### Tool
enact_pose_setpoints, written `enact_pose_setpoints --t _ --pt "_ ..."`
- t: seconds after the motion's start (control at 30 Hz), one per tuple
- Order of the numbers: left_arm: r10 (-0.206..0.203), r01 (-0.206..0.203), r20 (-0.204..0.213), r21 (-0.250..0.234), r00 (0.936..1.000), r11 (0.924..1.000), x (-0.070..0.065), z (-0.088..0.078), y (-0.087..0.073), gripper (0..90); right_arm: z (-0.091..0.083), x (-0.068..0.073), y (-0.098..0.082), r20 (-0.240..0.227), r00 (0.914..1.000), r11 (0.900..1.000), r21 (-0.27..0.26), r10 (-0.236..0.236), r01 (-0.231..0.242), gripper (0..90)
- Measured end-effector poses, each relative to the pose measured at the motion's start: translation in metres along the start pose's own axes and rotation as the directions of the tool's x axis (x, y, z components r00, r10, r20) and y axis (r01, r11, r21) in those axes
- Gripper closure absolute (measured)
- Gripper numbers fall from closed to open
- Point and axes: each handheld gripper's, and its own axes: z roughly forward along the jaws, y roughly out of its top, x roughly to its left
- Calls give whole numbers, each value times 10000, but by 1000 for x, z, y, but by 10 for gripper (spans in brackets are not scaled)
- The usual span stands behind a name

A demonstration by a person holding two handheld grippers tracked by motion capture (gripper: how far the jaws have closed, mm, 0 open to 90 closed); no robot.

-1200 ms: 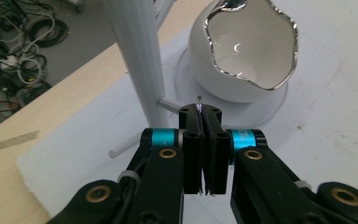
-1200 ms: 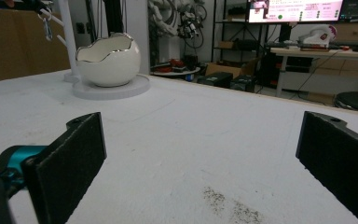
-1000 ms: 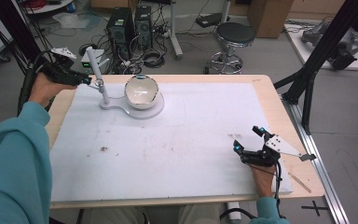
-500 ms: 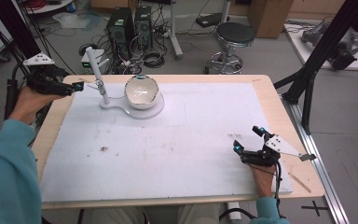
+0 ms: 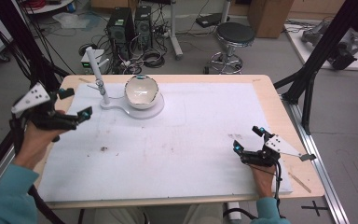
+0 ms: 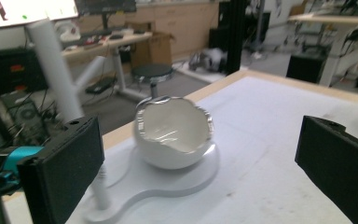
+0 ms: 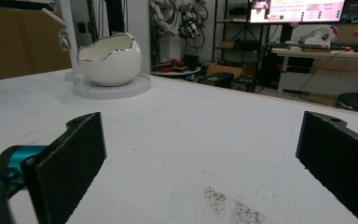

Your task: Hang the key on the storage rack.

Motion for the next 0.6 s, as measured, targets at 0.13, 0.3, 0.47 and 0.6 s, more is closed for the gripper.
enact_pose_setpoints --t 0.13,0.3,0.47,0.6 --pt "-32 31 -208 -31 9998 10000 -22 -6 -37 17 0 -1 0 -50 9998 9998 -33 172 -172 6" --pt "-287 244 -524 -809 9982 9964 -38 -21 -72 17 0 -1 0 -57 9999 10000 -4 93 -93 7" --pt "-330 254 -674 -1107 9972 9935 -47 -25 -98 17 0 -1 0 -43 10000 10000 -14 86 -86 6" --pt "-461 379 -647 -1218 9968 9918 -53 -23 -115 17 0 0 0 5 10000 10000 -4 55 -55 7"
